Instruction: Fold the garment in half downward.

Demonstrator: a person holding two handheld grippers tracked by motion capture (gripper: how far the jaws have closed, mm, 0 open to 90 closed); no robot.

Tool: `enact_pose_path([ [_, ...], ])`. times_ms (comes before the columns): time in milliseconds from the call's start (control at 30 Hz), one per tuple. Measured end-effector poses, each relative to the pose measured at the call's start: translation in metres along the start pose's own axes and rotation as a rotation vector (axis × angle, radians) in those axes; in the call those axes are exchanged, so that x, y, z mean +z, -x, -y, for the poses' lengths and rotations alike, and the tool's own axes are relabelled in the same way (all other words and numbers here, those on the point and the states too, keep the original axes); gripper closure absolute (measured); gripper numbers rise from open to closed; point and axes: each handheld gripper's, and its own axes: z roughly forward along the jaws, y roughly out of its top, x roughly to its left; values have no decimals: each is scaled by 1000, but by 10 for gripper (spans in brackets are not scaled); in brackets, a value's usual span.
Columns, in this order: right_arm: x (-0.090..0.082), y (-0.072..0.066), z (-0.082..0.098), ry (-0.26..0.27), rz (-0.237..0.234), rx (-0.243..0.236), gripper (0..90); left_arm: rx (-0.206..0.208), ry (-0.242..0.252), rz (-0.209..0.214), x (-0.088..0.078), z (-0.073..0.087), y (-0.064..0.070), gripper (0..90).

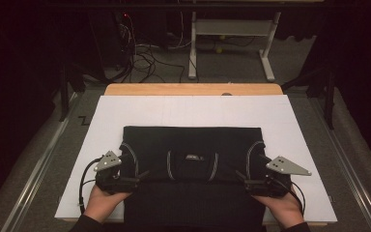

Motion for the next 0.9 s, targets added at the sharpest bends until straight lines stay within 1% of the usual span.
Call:
enact_pose_path([
  [67,3,-2,-2,-9,-15,-4,1,-2,4,1,2,-3,0,0],
  [133,8,-4,-4,-14,-15,-15,1,1,6,1,6,-8,-2,0],
  [200,12,-5,-8,-14,-19,-13,1,-4,19,14,11,-14,-3,0],
  [300,17,-5,-12,-12,-19,-12,1,2,16,19,19,-21,-3,0],
  [433,27,-5,-21,-18,-24,-19,1,-5,23,22,26,-28,-4,0],
  [533,37,-6,-28,-27,-30,-33,1,-14,26,25,33,-35,-4,0],
  [567,41,-6,-30,-31,-32,-31,2,-18,22,21,36,-37,-4,0],
  [633,49,-7,-34,-44,-34,-28,6,-33,10,33,44,-42,-3,0],
  [700,57,-7,-37,-60,-41,-35,26,-30,-10,29,53,-48,-1,0],
  [767,63,-8,-40,-75,-53,-47,68,-25,-48,34,63,-54,3,0],
  [800,66,-8,-40,-87,-52,-47,88,-25,-72,35,69,-57,4,0],
  [833,70,-8,-40,-101,-54,-38,112,-30,-98,31,74,-60,4,9],
  [900,76,-8,-40,-131,-61,-36,153,-44,-142,22,84,-62,4,33],
])
